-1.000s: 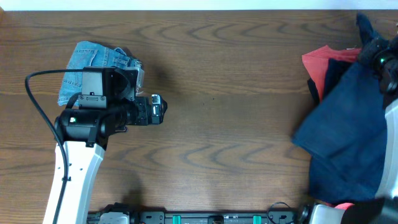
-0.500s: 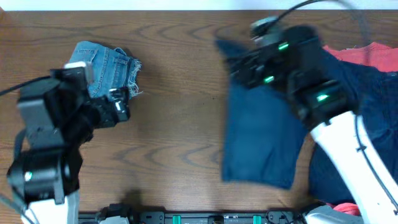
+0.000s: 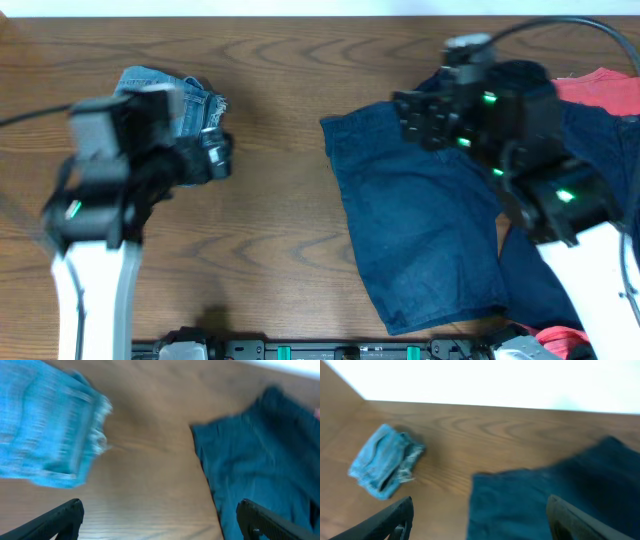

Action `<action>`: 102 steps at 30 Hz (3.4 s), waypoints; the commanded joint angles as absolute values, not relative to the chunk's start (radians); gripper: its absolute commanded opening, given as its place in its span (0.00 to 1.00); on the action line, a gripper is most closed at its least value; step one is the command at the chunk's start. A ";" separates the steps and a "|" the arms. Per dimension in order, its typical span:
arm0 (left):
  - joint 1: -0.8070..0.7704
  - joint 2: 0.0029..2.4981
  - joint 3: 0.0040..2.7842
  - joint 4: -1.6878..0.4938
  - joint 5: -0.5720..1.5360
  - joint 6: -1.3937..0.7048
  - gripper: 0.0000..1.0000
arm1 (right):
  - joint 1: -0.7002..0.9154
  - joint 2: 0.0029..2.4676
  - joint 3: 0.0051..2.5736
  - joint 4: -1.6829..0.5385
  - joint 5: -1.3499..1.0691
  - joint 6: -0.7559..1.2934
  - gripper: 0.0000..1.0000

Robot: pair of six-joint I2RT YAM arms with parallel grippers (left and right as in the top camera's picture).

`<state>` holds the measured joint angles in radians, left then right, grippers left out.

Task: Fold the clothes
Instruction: 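Drag the navy shorts left onto the table center with the right gripper, then grasp the navy shorts waistband corner with the left gripper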

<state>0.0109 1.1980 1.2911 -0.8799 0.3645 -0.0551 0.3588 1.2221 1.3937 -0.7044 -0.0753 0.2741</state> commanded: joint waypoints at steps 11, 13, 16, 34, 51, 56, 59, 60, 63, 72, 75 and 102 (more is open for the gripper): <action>-0.282 1.756 1.300 -0.445 0.390 -0.054 0.87 | 0.185 1.150 1.406 -0.984 -0.056 0.370 0.80; -0.302 1.813 1.300 -0.355 0.389 -0.054 0.86 | 0.179 1.155 1.406 -0.996 -0.056 0.370 0.80; -0.319 1.895 1.300 -0.242 0.389 -0.054 0.81 | 0.176 1.161 1.406 -1.005 -0.056 0.370 0.80; -0.339 2.104 1.300 -0.019 0.400 -0.088 0.56 | 0.176 1.166 1.405 -1.069 -0.048 0.365 0.78; -0.366 2.128 1.295 0.010 0.346 -0.088 0.67 | 0.176 1.166 1.405 -1.088 -0.048 0.366 0.78; -0.366 2.169 1.295 0.011 0.347 -0.088 0.37 | 0.176 1.166 1.405 -1.089 -0.047 0.349 0.77; -0.365 2.163 1.296 0.006 0.348 -0.088 0.06 | 0.176 1.166 1.405 -1.092 -0.033 0.336 0.77; -0.362 2.154 1.296 0.005 0.348 -0.088 0.06 | 0.176 1.166 1.405 -1.093 -0.025 0.336 0.76; -0.349 2.108 1.296 -0.019 0.350 -0.088 0.06 | 0.176 1.166 1.405 -1.093 0.005 0.336 0.74; -0.204 1.879 1.296 -0.425 0.009 -0.088 0.06 | 0.176 1.166 1.405 -1.086 0.031 0.336 0.66; -0.121 1.824 1.296 -0.573 -0.068 -0.088 0.06 | 0.176 1.166 1.405 -1.085 0.046 0.337 0.64; 0.089 1.422 1.296 -0.928 0.326 -0.092 0.50 | 0.116 1.629 1.405 -1.020 -0.004 0.402 0.55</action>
